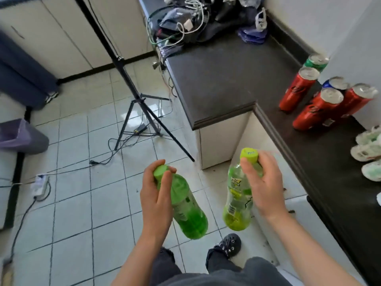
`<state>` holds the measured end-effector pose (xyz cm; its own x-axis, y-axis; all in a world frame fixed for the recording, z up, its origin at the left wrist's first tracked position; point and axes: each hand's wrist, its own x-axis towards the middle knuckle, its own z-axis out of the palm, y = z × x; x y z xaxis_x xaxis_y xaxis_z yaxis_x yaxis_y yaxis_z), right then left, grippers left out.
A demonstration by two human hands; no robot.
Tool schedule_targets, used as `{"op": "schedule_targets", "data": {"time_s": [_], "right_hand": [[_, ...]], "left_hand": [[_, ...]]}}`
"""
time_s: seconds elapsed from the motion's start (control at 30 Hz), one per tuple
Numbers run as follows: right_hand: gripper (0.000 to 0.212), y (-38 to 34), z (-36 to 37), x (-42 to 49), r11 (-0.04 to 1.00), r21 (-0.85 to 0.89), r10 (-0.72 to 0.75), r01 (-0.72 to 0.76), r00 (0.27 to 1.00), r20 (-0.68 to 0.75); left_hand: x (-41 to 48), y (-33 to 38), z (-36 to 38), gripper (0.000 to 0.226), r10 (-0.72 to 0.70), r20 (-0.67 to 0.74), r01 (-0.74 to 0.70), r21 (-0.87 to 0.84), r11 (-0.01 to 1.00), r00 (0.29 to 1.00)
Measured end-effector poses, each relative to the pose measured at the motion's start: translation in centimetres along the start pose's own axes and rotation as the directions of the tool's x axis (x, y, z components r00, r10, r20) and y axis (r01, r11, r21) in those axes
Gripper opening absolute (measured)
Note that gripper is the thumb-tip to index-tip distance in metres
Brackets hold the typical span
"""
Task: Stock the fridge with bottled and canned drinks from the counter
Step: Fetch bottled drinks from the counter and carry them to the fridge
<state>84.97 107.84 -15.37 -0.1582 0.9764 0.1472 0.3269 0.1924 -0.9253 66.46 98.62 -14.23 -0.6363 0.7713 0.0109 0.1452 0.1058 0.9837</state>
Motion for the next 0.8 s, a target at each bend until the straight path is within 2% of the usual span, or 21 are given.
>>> {"op": "schedule_targets", "data": {"time_s": [0.13, 0.3, 0.57, 0.67, 0.8], "right_hand": [[0.012, -2.6, 6.7, -0.8, 0.999, 0.020, -0.030, 0.027, 0.988, 0.148], [0.021, -7.8, 17.3, -3.8, 0.995, 0.025, -0.102, 0.099, 0.954, 0.281], [0.020, -16.7, 36.6, -12.5, 0.974, 0.163, -0.217, 0.155, 0.842, 0.494], [0.023, -20.2, 42.5, -15.8, 0.960, 0.219, -0.269, 0.172, 0.775, 0.572], [0.021, -24.5, 49.5, -19.3, 0.934, 0.281, -0.357, 0.223, 0.637, 0.683]], "left_hand": [[0.3, -1.2, -7.2, 0.017, -0.010, -0.158, 0.005, -0.027, 1.000, 0.987], [-0.2, -2.9, -19.0, 0.019, -0.013, -0.301, -0.003, -0.053, 0.999, 0.953], [-2.9, -6.7, -40.3, 0.019, -0.018, -0.538, 0.007, -0.024, 1.000, 0.842], [-4.5, -7.3, -47.3, 0.019, -0.022, -0.621, 0.016, -0.015, 1.000, 0.784], [-6.8, -7.8, -54.9, 0.016, -0.040, -0.746, -0.010, -0.062, 0.998, 0.664]]}}
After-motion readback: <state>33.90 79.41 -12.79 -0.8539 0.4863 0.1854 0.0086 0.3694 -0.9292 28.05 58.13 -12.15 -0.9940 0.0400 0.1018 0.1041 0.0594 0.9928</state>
